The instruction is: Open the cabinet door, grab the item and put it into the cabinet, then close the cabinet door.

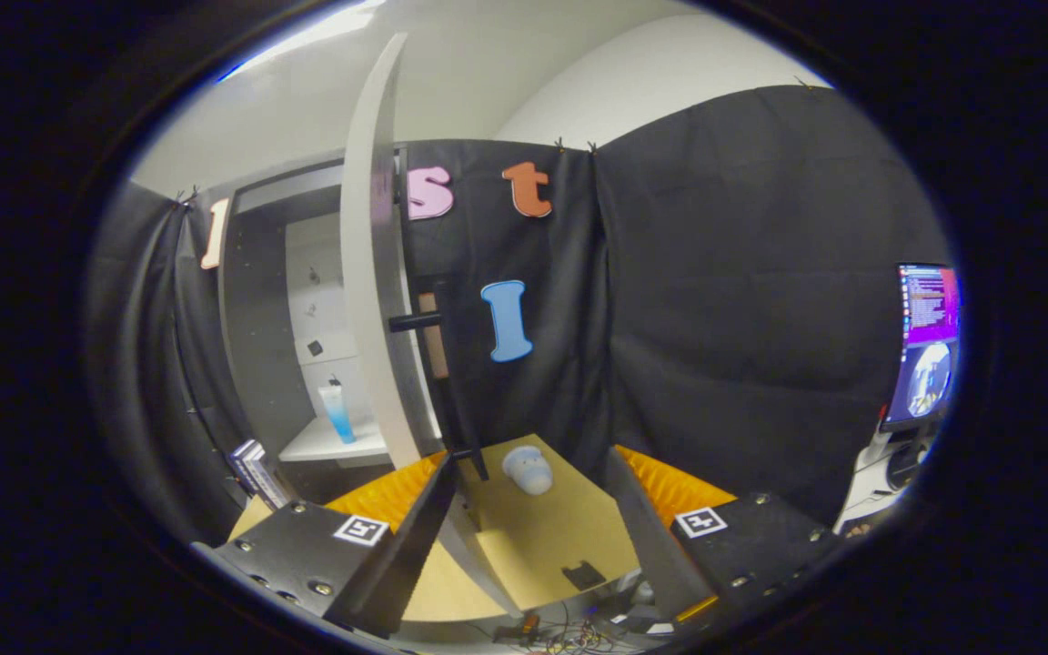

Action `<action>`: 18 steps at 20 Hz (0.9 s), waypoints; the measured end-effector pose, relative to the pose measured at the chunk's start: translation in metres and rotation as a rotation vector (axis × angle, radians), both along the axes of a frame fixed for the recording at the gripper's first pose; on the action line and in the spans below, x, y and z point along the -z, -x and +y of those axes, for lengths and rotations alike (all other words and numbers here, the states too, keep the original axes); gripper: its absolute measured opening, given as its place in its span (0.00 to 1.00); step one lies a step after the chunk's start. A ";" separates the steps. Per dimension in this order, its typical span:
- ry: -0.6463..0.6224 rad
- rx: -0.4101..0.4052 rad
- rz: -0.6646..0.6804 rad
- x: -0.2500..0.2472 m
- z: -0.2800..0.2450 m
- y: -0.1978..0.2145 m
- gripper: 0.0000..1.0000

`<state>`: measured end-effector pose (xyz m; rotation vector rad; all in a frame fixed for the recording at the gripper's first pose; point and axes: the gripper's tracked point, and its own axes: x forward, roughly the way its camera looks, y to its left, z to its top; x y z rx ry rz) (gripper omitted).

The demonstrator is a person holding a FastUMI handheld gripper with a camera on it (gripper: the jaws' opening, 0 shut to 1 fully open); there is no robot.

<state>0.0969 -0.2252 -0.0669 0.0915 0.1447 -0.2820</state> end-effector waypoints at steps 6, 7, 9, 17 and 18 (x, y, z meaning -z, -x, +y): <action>0.048 -0.059 0.000 -0.002 0.042 -0.005 0.97; 0.039 -0.090 -0.001 -0.003 0.053 -0.005 0.97; 0.017 -0.161 0.002 0.000 0.082 -0.009 0.97; -0.029 -0.375 0.009 0.010 0.182 -0.037 0.97; -0.029 -0.383 0.003 0.010 0.190 -0.041 0.97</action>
